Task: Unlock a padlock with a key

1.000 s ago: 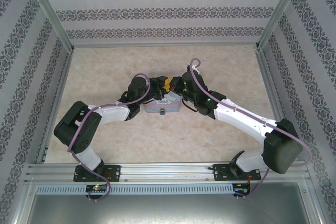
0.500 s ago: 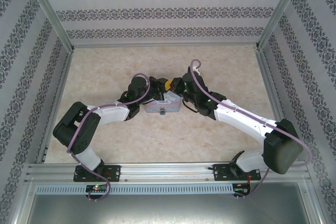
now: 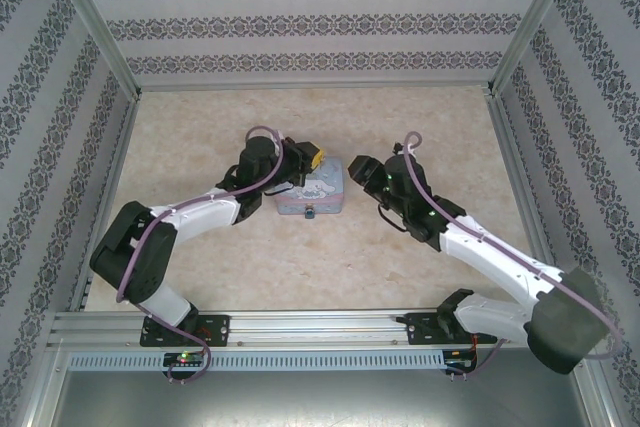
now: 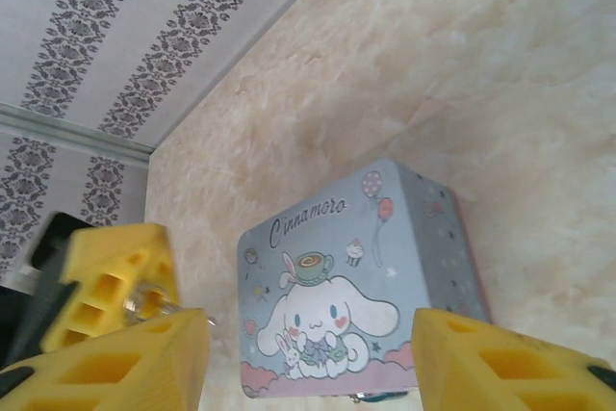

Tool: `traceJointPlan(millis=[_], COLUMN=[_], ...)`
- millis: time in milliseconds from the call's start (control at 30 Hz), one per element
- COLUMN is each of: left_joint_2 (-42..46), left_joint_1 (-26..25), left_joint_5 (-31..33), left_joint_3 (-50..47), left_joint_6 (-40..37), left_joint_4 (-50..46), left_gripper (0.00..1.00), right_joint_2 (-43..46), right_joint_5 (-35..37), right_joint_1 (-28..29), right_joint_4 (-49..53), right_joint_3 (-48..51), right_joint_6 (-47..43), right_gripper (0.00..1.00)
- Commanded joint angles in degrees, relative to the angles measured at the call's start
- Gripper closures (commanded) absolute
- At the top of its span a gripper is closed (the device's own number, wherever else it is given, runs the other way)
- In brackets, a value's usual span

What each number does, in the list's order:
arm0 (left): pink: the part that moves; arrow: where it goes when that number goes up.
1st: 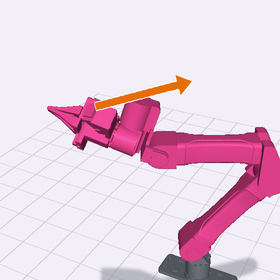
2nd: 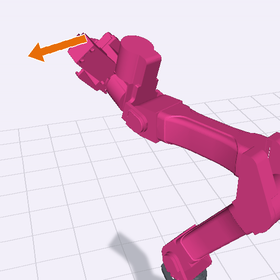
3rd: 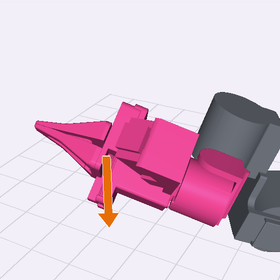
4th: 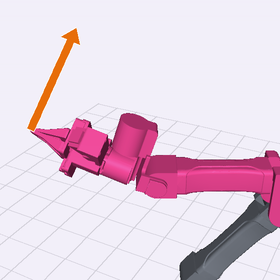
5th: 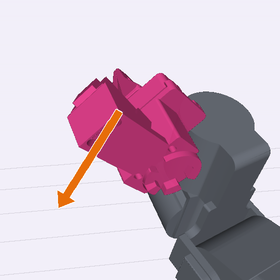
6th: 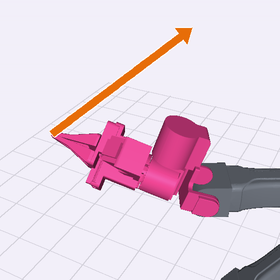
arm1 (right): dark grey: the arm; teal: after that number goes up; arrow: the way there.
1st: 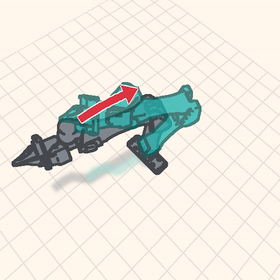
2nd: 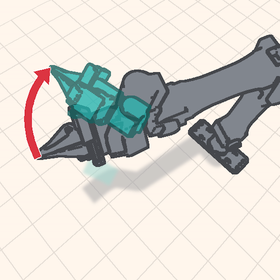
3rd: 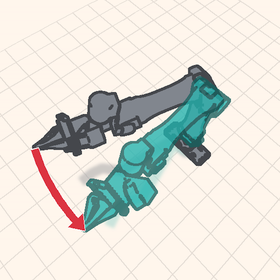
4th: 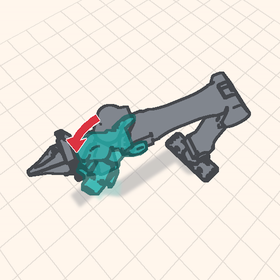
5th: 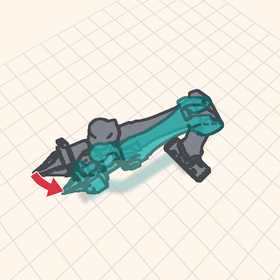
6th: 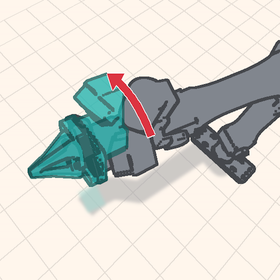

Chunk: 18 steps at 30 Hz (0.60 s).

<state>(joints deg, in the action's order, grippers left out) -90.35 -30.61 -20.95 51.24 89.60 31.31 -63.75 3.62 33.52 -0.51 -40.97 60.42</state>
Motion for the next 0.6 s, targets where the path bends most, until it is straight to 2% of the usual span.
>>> traceJointPlan(millis=[0,67,200,367,567], left_joint_2=[4.0,5.3,7.2,8.4,9.2], left_joint_1=[0.8,0.8,0.8,0.9,0.9], left_joint_5=[-2.2,-1.8,-1.8,-2.4,-1.6], left_joint_3=[5.4,5.8,4.7,3.6,2.6], left_joint_6=[-25.3,-32.8,-39.4,-39.9,-37.5], left_joint_4=[-10.3,-12.1,-10.1,-5.6,-2.1], left_gripper=[1.00,1.00,1.00,1.00,1.00], right_joint_2=[2.5,3.0,0.7,-4.9,-9.9], right_joint_5=[-9.0,-13.1,-18.3,-24.6,-25.7], right_joint_1=[-2.6,-3.7,-4.1,-4.0,-3.4], right_joint_4=[-1.6,-4.4,-12.1,-27.2,-40.7], right_joint_3=[1.5,2.0,2.0,1.3,1.3], right_joint_6=[-3.2,-4.1,-3.0,-0.1,2.6], right_gripper=[0.41,0.41,0.42,0.47,0.51])
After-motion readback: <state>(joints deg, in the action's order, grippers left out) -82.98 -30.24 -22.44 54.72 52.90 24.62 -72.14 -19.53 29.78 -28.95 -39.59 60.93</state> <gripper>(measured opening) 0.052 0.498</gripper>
